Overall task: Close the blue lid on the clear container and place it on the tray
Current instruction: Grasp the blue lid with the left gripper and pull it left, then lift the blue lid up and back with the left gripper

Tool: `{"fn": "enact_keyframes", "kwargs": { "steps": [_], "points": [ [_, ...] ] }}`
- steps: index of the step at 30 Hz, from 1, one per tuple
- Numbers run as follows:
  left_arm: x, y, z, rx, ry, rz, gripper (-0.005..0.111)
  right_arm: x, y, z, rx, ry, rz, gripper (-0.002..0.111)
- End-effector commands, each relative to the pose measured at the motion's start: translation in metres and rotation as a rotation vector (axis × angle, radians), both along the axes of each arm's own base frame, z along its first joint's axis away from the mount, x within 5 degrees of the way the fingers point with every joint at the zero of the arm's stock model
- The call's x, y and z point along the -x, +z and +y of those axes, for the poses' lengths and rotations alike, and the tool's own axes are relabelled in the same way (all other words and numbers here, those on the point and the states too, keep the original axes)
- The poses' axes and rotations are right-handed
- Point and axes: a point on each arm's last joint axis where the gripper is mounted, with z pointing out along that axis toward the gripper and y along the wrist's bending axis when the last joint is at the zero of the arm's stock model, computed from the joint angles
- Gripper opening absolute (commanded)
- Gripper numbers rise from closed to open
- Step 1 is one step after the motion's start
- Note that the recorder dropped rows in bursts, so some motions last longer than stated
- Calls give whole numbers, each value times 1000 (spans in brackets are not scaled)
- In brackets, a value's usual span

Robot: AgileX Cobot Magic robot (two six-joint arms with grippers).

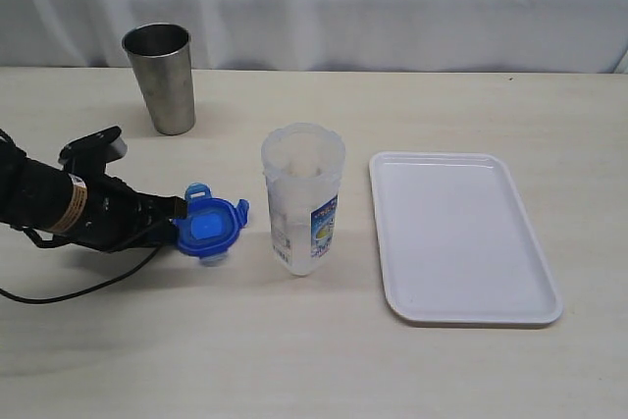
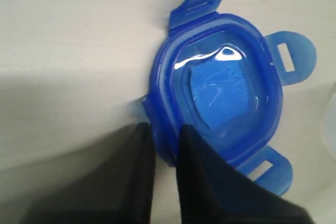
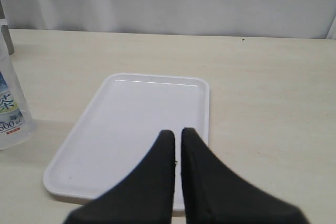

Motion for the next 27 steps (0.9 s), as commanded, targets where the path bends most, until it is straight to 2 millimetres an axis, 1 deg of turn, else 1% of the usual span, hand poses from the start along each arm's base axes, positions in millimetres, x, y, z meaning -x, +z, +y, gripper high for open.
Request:
{"fn": "enact_keyframes", "kwargs": {
  "steps": [1,4,9,12,22,27],
  "points": [
    [0,-4,2,-45,25,0,7,0,-1,0,-2,-5,0,4],
    [0,-5,3,-74,-13,-20,0,0,-1,0,-2,-5,0,4],
    [0,-4,2,-100,-89,-55,0,0,-1,0,-2,-5,0,4],
    [-1,3,2,-114,-128,-98,0,0,-1,0,-2,-5,0,4],
    [-2,46,-1,-116,-214,-266,0,0,-1,0,-2,-5,0,4],
    [-10,75,-5,-95,-259,-377,0,0,-1,0,-2,-5,0,4]
  ]
}}
